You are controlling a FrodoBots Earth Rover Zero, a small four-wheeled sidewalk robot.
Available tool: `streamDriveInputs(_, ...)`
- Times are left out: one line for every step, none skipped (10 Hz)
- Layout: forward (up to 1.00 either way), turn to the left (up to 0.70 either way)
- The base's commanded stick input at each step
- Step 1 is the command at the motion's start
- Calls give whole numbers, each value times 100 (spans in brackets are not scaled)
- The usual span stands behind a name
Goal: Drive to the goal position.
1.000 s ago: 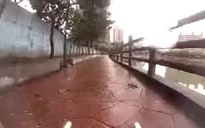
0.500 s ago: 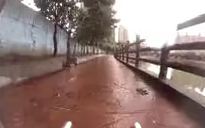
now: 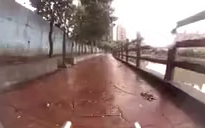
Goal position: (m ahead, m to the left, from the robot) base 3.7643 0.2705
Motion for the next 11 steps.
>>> streamDriveInputs(50,0)
streamDriveInputs(50,0)
streamDriveInputs(50,0)
streamDriveInputs(50,0)
streamDriveInputs(50,0)
streamDriveInputs(50,0)
streamDriveInputs(50,0)
streamDriveInputs(50,0)
streamDriveInputs(50,0)
streamDriveInputs(50,0)
streamDriveInputs(50,0)
